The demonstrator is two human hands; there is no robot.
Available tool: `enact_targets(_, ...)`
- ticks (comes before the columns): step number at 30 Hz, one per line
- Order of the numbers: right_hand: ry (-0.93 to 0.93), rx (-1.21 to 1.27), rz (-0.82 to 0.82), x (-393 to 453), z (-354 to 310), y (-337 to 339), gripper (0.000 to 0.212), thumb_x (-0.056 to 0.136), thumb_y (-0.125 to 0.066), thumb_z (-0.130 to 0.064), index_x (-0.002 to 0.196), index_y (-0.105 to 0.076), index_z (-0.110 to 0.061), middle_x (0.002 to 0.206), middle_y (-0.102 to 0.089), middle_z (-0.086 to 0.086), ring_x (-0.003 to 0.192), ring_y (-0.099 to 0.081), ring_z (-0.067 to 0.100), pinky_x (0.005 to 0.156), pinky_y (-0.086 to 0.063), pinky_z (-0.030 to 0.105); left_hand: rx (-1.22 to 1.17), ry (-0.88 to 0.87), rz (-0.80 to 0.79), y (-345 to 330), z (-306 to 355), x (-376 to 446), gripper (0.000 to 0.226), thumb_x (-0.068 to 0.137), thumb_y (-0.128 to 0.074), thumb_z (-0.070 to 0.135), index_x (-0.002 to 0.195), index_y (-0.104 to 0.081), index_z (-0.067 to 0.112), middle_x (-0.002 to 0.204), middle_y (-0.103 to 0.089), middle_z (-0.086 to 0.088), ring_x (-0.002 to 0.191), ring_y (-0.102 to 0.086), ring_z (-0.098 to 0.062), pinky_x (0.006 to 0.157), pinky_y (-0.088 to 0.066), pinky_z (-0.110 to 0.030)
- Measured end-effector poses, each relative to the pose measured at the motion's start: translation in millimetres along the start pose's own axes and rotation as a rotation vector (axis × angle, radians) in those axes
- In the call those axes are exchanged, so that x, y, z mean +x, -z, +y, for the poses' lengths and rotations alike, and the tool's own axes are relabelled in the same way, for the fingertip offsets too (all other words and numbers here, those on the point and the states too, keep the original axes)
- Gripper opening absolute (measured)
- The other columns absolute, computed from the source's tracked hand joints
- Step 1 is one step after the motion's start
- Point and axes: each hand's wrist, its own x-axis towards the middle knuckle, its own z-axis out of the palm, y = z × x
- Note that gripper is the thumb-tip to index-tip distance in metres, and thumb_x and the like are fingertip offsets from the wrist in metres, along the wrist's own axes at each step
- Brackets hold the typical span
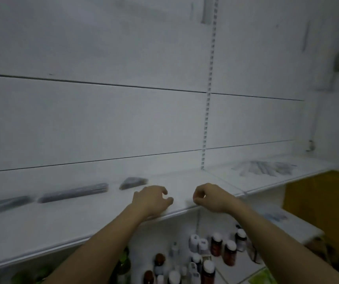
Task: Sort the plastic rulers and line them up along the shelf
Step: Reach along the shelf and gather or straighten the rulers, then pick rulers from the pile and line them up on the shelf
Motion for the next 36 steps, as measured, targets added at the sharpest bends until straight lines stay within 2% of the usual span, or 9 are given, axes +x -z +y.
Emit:
enact_targets(2, -0.046, -0.01, 0.042, -27, 44, 15, 0.016, 0.093, -0.055, -0.03, 0.1, -0.065, -0.019, 0.105, -0.066, 0.0, 0.093, -0.06, 0.015, 0.083, -0.051, 0.032, -0.029, -0.054, 0.021, -13, 47, 7, 0.05, 0.09, -0.043, 0.058, 0.132, -0.051, 0.033, 0.139, -0.052, 0.003, 0.125, -0.048, -0.021, 0.104, -0.037, -0.043)
enact_targets(6, -0.133, 0.014, 0.11, -69, 119, 40, 0.012, 0.094, -0.056, -0.027, 0.091, -0.062, -0.016, 0.09, -0.063, 0.0, 0.081, -0.057, 0.013, 0.069, -0.045, 0.026, -0.058, -0.142, 0.021, -38, 126, 18, 0.048, 0.091, -0.044, 0.056, 0.132, -0.052, 0.031, 0.137, -0.053, 0.002, 0.124, -0.049, -0.021, 0.101, -0.039, -0.04)
enact_targets(10, -0.21, 0.052, 0.144, -91, 181, 57, 0.018, 0.092, -0.058, -0.028, 0.098, -0.068, -0.014, 0.097, -0.069, 0.004, 0.088, -0.064, 0.018, 0.08, -0.053, 0.035, -0.032, -0.204, -0.004, -59, 185, 44, 0.048, 0.091, -0.044, 0.056, 0.131, -0.052, 0.031, 0.136, -0.053, 0.002, 0.124, -0.049, -0.021, 0.101, -0.04, -0.04)
enact_targets(14, -0.249, 0.063, 0.169, -95, 234, 70, 0.016, 0.093, -0.057, -0.025, 0.098, -0.068, -0.015, 0.097, -0.068, 0.002, 0.085, -0.062, 0.015, 0.071, -0.049, 0.026, -0.038, -0.248, -0.024, -83, 237, 74, 0.047, 0.091, -0.043, 0.058, 0.128, -0.054, 0.031, 0.132, -0.056, 0.002, 0.12, -0.052, -0.021, 0.097, -0.041, -0.037)
enact_targets(18, -0.259, 0.05, 0.161, -75, 286, 82, 0.015, 0.093, -0.056, -0.028, 0.097, -0.066, -0.018, 0.096, -0.066, 0.0, 0.08, -0.059, 0.01, 0.065, -0.045, 0.02, -0.056, -0.259, -0.045, -110, 278, 118, 0.045, 0.091, -0.045, 0.054, 0.129, -0.054, 0.031, 0.133, -0.055, 0.002, 0.12, -0.051, -0.021, 0.099, -0.04, -0.039)
enact_targets(22, -0.239, 0.041, 0.135, -38, 331, 97, 0.019, 0.093, -0.056, -0.029, 0.101, -0.068, -0.016, 0.099, -0.067, 0.002, 0.086, -0.062, 0.016, 0.077, -0.053, 0.032, -0.119, -0.249, -0.018, -134, 308, 179, 0.042, 0.092, -0.047, 0.049, 0.129, -0.054, 0.029, 0.134, -0.054, 0.002, 0.12, -0.051, -0.019, 0.098, -0.042, -0.035)
enact_targets(25, -0.211, 0.023, 0.077, -6, 365, 116, 0.019, 0.093, -0.055, -0.029, 0.102, -0.067, -0.016, 0.101, -0.067, 0.001, 0.089, -0.061, 0.017, 0.081, -0.052, 0.035, -0.18, -0.202, -0.013, -147, 328, 233, 0.039, 0.091, -0.049, 0.045, 0.126, -0.055, 0.029, 0.131, -0.056, 0.002, 0.117, -0.052, -0.019, 0.096, -0.044, -0.035)
enact_targets(32, -0.171, 0.07, 0.076, 56, 448, 153, 0.015, 0.092, -0.057, -0.028, 0.097, -0.068, -0.018, 0.098, -0.067, -0.002, 0.087, -0.061, 0.015, 0.081, -0.053, 0.035, -0.281, -0.169, 0.041, -179, 390, 328, 0.027, 0.09, -0.052, 0.038, 0.114, -0.06, 0.029, 0.119, -0.062, 0.003, 0.108, -0.056, -0.018, 0.089, -0.045, -0.032)
enact_targets(36, -0.146, 0.07, 0.096, 84, 497, 163, 0.016, 0.093, -0.056, -0.025, 0.1, -0.068, -0.017, 0.098, -0.065, -0.004, 0.085, -0.059, 0.012, 0.077, -0.049, 0.028, -0.275, -0.177, 0.075, -202, 425, 359, 0.027, 0.088, -0.053, 0.036, 0.113, -0.062, 0.029, 0.117, -0.062, 0.003, 0.107, -0.056, -0.018, 0.089, -0.046, -0.033)
